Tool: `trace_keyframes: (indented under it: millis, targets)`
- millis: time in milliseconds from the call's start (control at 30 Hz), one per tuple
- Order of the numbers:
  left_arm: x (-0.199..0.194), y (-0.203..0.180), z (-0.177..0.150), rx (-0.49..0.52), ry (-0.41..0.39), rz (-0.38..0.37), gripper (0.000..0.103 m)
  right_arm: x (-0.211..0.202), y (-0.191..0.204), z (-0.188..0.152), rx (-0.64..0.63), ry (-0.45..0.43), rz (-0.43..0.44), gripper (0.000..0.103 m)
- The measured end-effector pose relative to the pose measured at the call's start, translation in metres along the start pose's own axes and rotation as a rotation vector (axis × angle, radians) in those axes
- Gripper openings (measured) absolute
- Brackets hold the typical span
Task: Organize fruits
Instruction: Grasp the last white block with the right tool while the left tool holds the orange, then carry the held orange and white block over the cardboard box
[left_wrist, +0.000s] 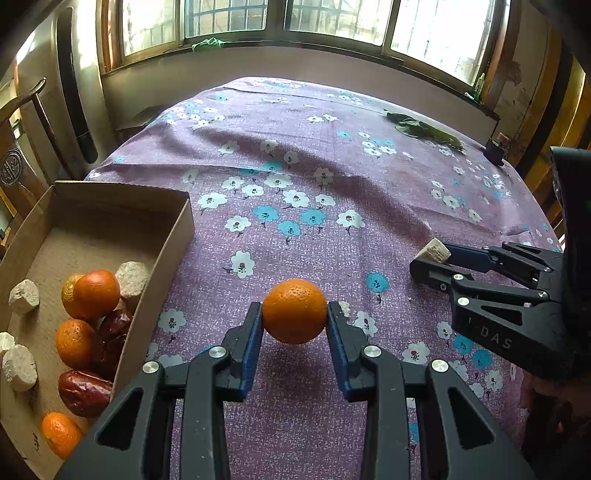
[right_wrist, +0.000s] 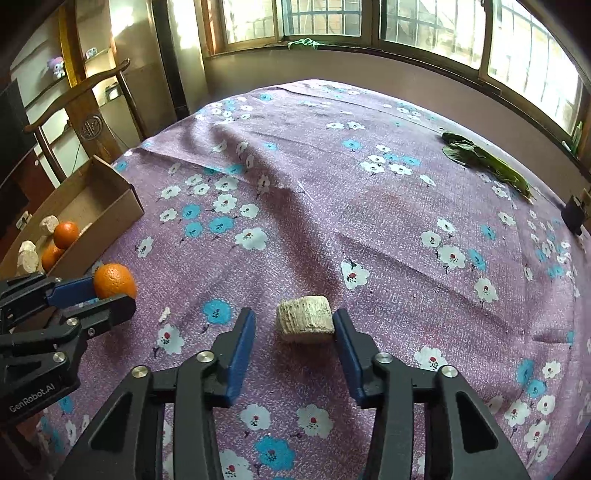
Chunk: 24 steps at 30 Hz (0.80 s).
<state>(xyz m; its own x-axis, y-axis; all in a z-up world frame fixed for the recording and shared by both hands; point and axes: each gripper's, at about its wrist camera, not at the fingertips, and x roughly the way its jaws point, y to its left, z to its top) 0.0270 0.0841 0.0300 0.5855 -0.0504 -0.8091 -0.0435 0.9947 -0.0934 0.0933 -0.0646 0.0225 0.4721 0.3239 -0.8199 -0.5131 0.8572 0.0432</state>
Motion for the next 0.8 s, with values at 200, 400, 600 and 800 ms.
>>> trace_keyframes:
  millis: [200, 400, 600, 800]
  targets:
    - [-0.005, 0.000, 0.000, 0.003, -0.008, -0.002, 0.033, -0.021, 0.001, -0.004, 0.015, -0.047, 0.040, 0.034]
    - [-0.019, 0.002, -0.005, 0.013, -0.033, 0.004, 0.033, -0.050, 0.022, -0.010, 0.005, -0.103, 0.081, 0.034]
    - [-0.036, 0.013, -0.013, 0.014, -0.057, 0.037, 0.033, -0.058, 0.048, -0.014, 0.009, -0.117, 0.140, 0.035]
    - [-0.055, 0.037, -0.020, 0.001, -0.091, 0.078, 0.033, -0.058, 0.079, -0.014, -0.021, -0.112, 0.177, 0.035]
